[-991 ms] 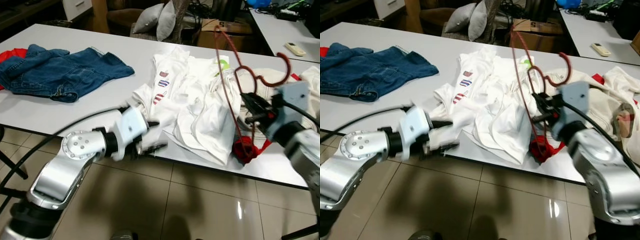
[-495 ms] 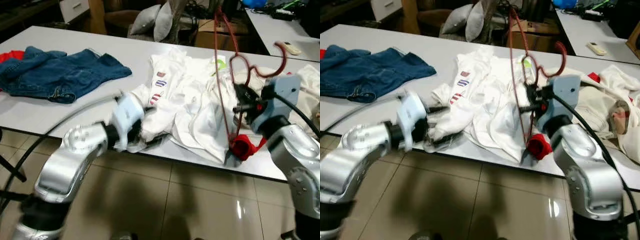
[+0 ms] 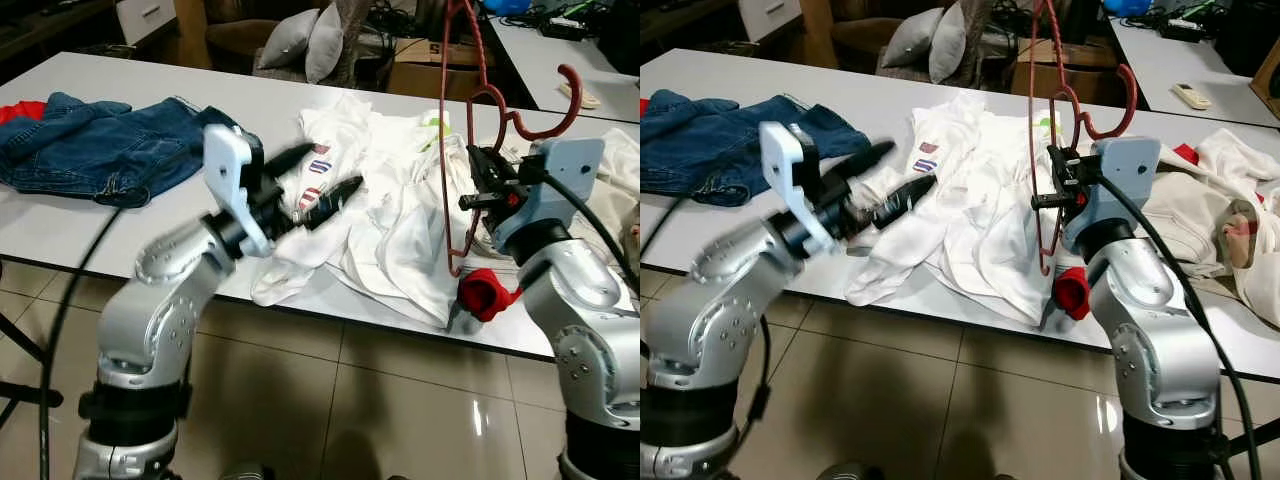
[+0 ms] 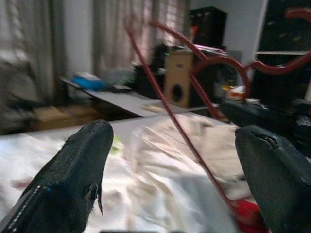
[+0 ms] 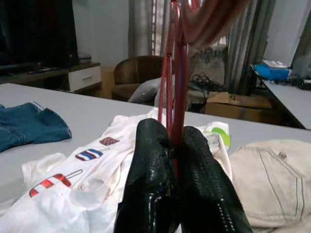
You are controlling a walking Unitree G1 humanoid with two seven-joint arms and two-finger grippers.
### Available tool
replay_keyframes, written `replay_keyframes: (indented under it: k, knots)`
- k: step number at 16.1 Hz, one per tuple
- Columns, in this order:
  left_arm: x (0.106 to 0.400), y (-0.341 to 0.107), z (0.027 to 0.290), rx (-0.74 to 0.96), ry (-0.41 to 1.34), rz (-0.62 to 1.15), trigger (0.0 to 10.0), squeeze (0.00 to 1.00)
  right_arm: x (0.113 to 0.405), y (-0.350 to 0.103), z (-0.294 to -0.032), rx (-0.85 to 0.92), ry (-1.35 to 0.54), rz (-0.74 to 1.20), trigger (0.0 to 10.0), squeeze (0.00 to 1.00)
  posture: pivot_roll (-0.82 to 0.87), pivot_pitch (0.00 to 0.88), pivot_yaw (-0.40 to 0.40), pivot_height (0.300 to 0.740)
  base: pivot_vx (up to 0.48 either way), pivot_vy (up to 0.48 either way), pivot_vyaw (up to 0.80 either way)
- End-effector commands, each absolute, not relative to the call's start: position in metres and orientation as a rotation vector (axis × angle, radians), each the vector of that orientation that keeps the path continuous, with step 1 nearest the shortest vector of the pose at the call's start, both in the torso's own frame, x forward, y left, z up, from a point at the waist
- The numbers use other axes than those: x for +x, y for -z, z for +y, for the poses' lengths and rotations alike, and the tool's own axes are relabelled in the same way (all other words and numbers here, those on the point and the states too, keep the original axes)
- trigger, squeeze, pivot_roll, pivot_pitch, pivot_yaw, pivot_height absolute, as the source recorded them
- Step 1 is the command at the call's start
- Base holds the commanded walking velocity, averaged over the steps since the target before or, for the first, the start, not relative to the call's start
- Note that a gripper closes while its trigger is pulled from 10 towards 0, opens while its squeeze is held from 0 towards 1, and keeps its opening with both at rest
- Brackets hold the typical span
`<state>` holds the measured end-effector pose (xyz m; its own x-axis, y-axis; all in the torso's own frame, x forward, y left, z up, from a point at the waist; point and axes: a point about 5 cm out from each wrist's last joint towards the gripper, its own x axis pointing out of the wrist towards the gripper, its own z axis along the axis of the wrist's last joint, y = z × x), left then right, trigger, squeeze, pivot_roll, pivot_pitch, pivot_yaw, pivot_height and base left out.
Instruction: Hang hanger
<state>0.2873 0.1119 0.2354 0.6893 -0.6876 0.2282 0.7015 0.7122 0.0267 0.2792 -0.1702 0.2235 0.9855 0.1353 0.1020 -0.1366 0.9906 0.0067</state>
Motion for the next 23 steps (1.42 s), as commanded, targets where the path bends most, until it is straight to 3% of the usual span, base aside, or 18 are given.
replay_keyframes:
  k: [1, 2, 5, 9, 13, 14, 23]
  knots:
    - [0.293, -0.228, 0.117, -0.023, 0.674, -0.203, 10.0, 0.68, 0.279, -0.231, -0.170, 0.030, -0.120, -0.150, 10.0, 0.00, 0.01, 0.000, -0.006, 0.740, 0.000, 0.000, 0.00]
    - [0.295, -0.224, 0.120, 0.003, 0.608, -0.194, 10.0, 0.00, 0.279, -0.231, -0.168, 0.060, -0.102, -0.159, 10.0, 0.00, 0.01, 0.000, 0.009, 0.740, 0.000, 0.000, 0.00]
    - [0.297, -0.201, 0.128, 0.153, 0.454, -0.116, 10.0, 0.00, 0.267, -0.219, -0.158, 0.130, -0.098, -0.158, 10.0, 0.00, 0.02, 0.000, -0.003, 0.740, 0.000, 0.000, 0.00]
    - [0.288, -0.196, 0.135, 0.055, 0.374, -0.092, 10.0, 0.00, 0.251, -0.190, -0.147, 0.052, -0.113, -0.001, 10.0, 0.00, 0.02, 0.000, 0.001, 0.740, 0.000, 0.000, 0.00]
    - [0.282, -0.186, 0.133, 0.084, 0.352, -0.071, 10.0, 0.00, 0.248, -0.188, -0.147, 0.094, -0.099, -0.023, 10.0, 0.00, 0.02, 0.000, -0.010, 0.740, 0.000, 0.000, 0.00]
    - [0.284, -0.186, 0.134, 0.090, 0.330, -0.066, 10.0, 0.00, 0.251, -0.191, -0.152, 0.101, -0.023, -0.061, 10.0, 0.00, 0.02, 0.000, -0.011, 0.740, 0.000, 0.240, 0.00]
    - [0.286, -0.185, 0.128, 0.198, 0.379, -0.062, 10.0, 0.00, 0.246, -0.176, -0.153, 0.070, -0.048, 0.032, 10.0, 0.00, 0.01, 0.000, 0.009, 0.740, 0.000, 0.348, 0.00]
